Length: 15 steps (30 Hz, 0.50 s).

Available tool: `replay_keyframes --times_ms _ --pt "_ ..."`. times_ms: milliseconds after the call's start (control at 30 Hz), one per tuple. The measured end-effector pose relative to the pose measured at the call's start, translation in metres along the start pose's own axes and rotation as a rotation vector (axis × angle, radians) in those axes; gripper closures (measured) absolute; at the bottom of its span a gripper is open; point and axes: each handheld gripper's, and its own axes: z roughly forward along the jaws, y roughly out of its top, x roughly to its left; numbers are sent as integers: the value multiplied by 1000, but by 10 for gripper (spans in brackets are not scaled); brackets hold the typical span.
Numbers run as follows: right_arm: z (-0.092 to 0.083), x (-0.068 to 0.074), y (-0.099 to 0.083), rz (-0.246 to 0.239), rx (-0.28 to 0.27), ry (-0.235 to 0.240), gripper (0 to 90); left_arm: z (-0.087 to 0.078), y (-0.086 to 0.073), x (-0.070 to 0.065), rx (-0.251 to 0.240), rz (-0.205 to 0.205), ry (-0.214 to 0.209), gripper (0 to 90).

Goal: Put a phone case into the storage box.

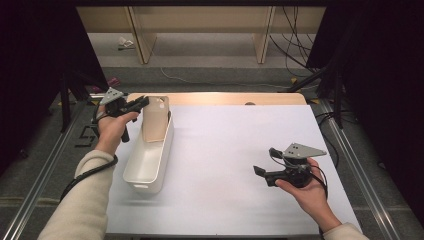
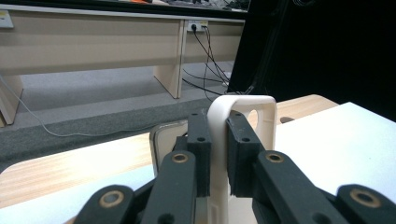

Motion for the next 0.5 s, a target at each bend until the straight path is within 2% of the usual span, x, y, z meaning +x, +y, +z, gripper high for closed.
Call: replay_keyframes --times_ms 500 --pt "0 0 0 1 1 0 174 4 -6 4 17 -7 -1 812"
